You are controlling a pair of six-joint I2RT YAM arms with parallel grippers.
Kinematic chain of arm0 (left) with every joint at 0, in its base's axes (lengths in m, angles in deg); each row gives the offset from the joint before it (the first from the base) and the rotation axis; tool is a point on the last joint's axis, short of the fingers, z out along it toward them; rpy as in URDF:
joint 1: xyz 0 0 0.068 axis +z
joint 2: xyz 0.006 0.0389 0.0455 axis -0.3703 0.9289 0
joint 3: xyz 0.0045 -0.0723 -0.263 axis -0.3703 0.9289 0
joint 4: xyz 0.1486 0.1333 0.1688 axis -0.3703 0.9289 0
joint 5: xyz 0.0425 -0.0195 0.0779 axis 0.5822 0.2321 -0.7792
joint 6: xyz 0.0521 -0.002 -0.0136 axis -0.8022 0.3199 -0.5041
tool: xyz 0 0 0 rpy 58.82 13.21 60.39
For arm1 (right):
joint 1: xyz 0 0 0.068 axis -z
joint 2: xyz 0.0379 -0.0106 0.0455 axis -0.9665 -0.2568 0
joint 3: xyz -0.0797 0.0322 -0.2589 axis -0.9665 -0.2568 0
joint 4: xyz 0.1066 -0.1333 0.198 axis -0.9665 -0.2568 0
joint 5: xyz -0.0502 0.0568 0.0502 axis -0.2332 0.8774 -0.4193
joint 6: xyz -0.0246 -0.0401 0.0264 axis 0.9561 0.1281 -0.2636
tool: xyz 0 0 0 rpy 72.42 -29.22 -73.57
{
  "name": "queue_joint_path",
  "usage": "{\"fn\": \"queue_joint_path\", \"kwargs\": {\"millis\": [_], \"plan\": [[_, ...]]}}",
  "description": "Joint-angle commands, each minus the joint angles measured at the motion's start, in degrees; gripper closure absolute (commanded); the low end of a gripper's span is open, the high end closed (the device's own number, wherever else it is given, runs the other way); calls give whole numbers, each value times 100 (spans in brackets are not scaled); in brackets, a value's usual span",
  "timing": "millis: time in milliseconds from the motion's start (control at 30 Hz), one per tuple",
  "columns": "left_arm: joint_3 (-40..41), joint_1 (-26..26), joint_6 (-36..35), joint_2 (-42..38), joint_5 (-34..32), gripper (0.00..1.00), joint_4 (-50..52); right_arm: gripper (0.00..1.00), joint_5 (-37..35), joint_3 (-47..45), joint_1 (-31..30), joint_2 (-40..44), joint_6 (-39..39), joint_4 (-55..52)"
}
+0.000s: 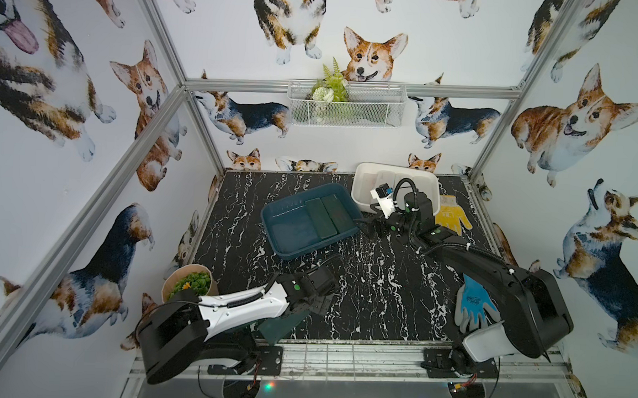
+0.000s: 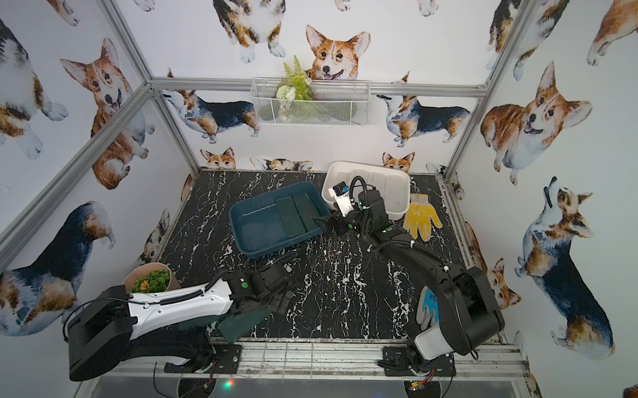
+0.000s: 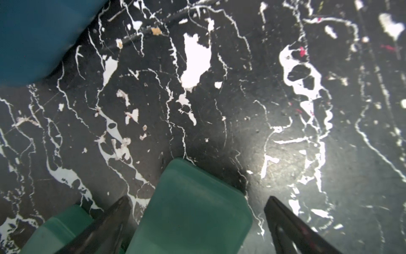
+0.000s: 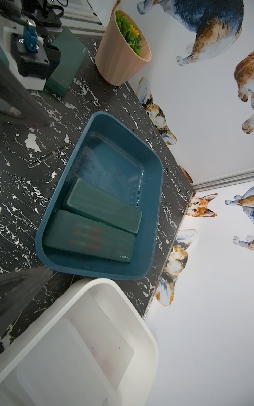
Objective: Place the pencil cases by color into the storage box
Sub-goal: Move the pencil case to the center of the board.
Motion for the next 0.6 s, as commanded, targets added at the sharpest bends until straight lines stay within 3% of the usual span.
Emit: {"fn": "queue_joint_path", "kwargs": {"millis": [0, 567], "plan": [[-48, -12, 43, 41, 34, 2, 76, 0, -48, -34, -2, -11, 215, 196], [-113, 23, 122, 468, 182, 3, 204, 0, -115, -118, -2, 50, 365, 202]]}}
